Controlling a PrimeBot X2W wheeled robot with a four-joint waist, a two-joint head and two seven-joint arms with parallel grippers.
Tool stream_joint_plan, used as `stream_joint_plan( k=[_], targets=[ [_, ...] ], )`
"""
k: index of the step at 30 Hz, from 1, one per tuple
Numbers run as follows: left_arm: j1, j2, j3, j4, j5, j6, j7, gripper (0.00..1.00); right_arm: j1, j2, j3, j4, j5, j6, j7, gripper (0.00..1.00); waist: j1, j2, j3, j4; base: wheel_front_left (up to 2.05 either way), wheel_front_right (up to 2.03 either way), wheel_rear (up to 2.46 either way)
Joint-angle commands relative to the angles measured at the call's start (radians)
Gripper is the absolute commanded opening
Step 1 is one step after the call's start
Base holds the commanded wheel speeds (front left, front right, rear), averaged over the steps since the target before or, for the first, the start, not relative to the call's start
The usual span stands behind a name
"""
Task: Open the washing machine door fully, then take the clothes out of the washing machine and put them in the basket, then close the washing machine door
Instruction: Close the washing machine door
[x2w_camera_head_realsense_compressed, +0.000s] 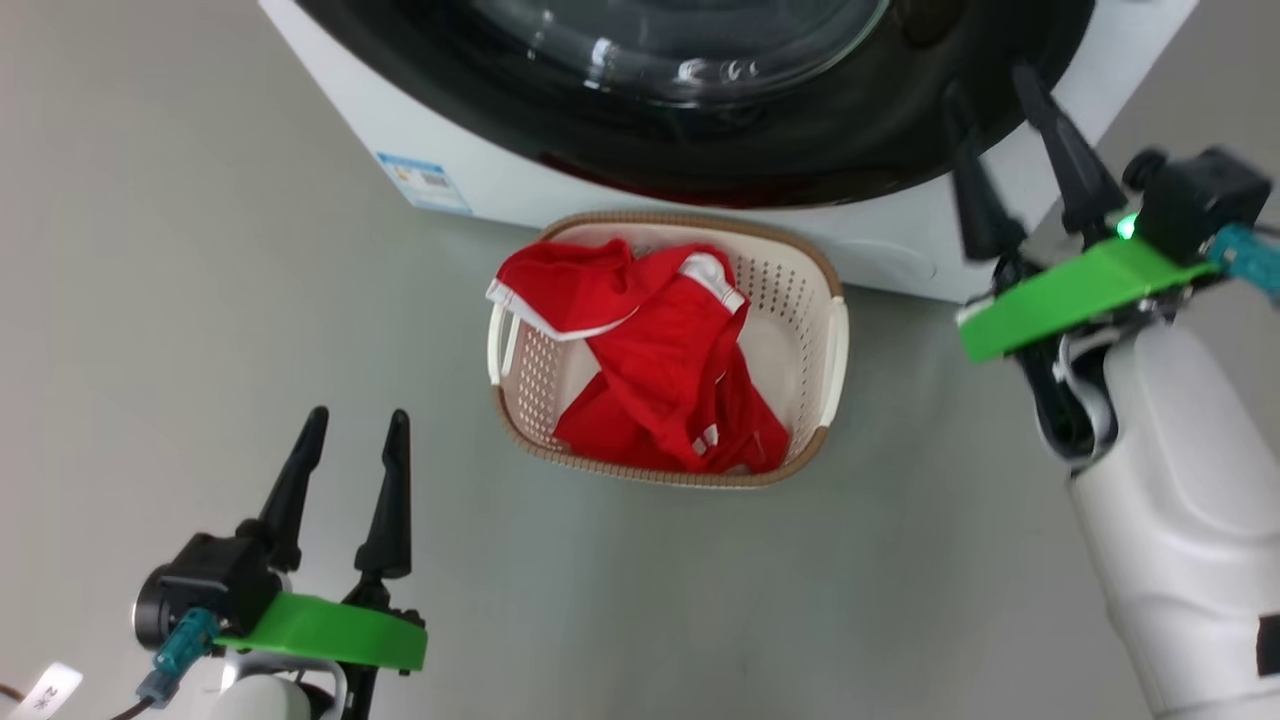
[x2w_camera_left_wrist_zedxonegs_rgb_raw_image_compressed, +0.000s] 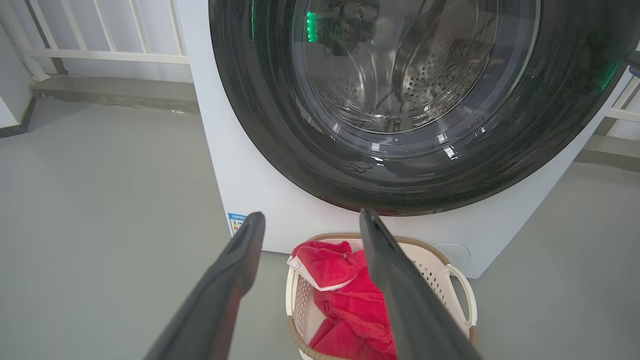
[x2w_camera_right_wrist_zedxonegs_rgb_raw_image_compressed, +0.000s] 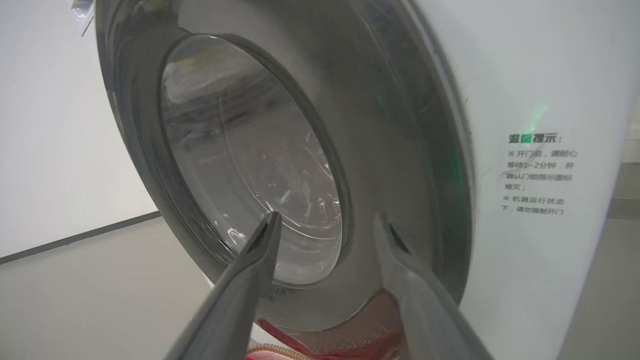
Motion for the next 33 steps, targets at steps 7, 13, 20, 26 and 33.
stream_joint_plan(
  k=[7, 13, 20, 26, 33],
  targets=[
    [0.042, 0.060, 0.044, 0.010, -0.016, -0.003, -0.009, 1.00, 0.144, -0.005, 0.029, -0.031, 0.019, -0.002, -0.005, 1.00, 0.0000, 0.0000, -0.104, -0.064, 0.00, 0.00, 0.00],
    [0.073, 0.084, 0.045, 0.047, -0.035, -0.003, -0.009, 1.00, 0.259, -0.005, 0.017, -0.039, 0.024, -0.002, -0.005, 1.00, 0.0000, 0.0000, -0.162, -0.113, 0.00, 0.00, 0.00],
    [0.113, 0.103, 0.059, 0.062, -0.041, -0.003, -0.009, 1.00, 0.385, -0.010, 0.014, -0.057, 0.022, -0.002, -0.005, 1.00, 0.0000, 0.0000, -0.219, -0.165, 0.00, 0.00, 0.00],
    [0.144, 0.116, 0.057, 0.072, -0.055, -0.003, -0.009, 1.00, 0.469, -0.016, 0.004, -0.063, 0.022, -0.002, -0.005, 1.00, 0.0000, 0.0000, -0.256, -0.203, 0.00, 0.00, 0.00],
    [0.176, 0.128, 0.060, 0.074, -0.065, -0.003, -0.009, 1.00, 0.533, -0.024, 0.004, -0.076, 0.022, -0.002, -0.005, 1.00, 0.0000, 0.0000, -0.285, -0.237, 0.00, 0.00, 0.00]
  ],
)
